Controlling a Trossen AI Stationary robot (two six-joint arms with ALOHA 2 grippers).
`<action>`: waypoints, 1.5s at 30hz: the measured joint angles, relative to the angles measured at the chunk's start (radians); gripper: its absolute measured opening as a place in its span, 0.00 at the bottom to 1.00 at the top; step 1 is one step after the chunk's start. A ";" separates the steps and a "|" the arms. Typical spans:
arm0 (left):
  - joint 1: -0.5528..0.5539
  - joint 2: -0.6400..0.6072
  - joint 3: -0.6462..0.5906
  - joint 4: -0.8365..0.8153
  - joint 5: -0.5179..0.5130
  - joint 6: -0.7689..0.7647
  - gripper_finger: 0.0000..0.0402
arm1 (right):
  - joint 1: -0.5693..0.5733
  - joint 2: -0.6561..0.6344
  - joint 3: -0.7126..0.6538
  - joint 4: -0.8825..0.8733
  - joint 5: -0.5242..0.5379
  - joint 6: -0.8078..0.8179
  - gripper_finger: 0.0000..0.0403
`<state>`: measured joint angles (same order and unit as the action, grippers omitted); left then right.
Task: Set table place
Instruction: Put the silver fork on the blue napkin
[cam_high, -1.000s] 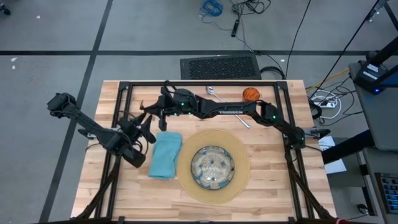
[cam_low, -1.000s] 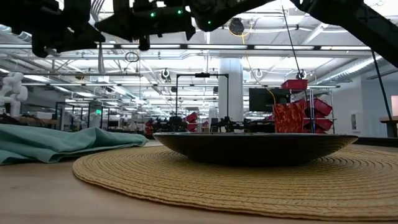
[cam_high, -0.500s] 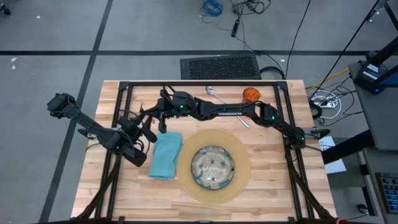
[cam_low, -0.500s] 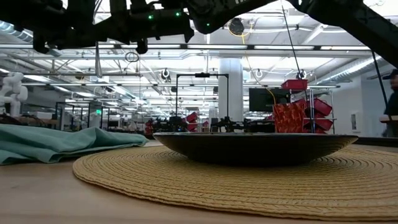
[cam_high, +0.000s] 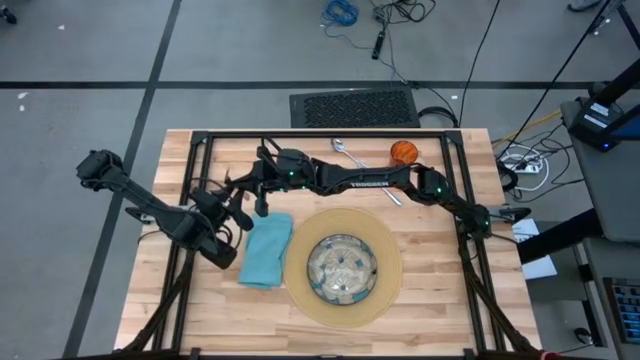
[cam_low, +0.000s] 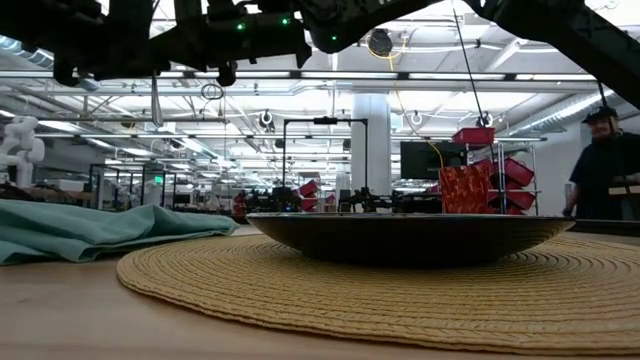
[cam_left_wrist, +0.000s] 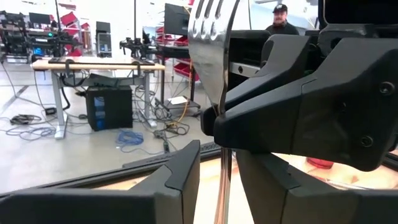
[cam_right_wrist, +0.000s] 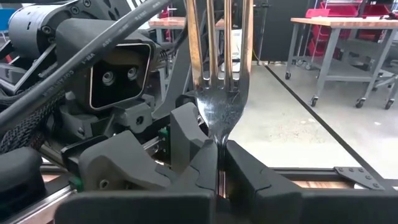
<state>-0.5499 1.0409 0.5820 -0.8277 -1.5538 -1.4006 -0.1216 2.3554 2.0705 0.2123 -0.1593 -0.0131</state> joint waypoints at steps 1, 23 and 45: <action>0.000 0.000 0.000 0.000 0.001 0.000 0.23 | 0.000 0.000 0.000 -0.001 0.000 -0.001 0.00; -0.023 0.000 0.000 0.001 0.095 0.012 0.13 | -0.012 0.000 0.000 -0.044 -0.001 0.013 0.00; -0.027 0.001 0.000 0.000 0.107 0.109 0.00 | -0.010 -0.003 0.000 -0.080 -0.108 0.065 0.10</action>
<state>-0.5769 1.0416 0.5823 -0.8275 -1.4471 -1.2916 -0.1319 2.3524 2.0708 0.1325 -0.2669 0.0523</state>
